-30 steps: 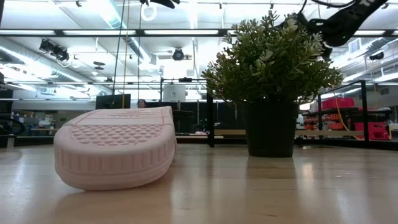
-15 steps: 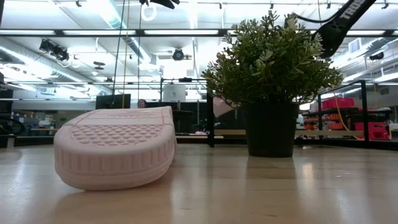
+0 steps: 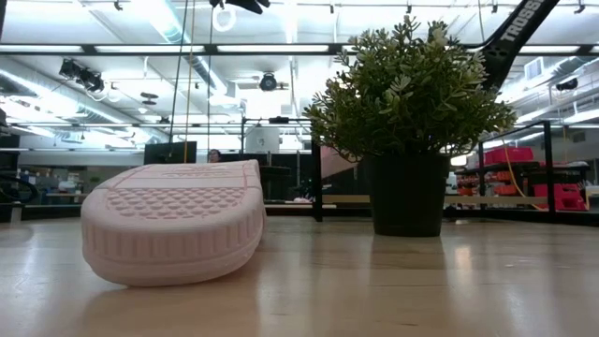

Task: Pick and place slides into the shelf
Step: Put the top pink slide on the shelf

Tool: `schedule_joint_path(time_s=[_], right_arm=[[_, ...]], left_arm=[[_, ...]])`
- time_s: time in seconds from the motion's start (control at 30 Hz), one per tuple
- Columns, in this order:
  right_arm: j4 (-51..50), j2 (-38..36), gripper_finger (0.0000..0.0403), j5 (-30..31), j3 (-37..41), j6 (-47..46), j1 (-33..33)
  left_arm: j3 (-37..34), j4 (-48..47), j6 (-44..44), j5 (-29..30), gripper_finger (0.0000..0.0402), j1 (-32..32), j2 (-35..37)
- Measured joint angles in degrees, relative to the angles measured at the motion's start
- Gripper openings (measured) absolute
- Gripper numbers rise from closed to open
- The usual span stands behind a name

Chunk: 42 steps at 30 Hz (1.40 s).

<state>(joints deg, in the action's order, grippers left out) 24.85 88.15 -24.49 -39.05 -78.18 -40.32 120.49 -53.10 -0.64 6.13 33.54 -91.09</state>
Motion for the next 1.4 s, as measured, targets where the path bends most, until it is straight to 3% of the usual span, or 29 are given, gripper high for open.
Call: schedule_joint_path(time_s=[1.1, 1.4], right_arm=[[9.11, 0.4, 0.0069, 0.35, 4.22, -4.95, -1.13], [13.42, 4.78, 0.0069, 0.97, 4.2, -6.72, 1.16]], left_arm=[[0.0, -0.29, 0.0, 0.0, 0.0136, -0.01, 0.0], [0.0, -0.28, 0.02, 0.01, 0.0143, 0.0, 0.0]])
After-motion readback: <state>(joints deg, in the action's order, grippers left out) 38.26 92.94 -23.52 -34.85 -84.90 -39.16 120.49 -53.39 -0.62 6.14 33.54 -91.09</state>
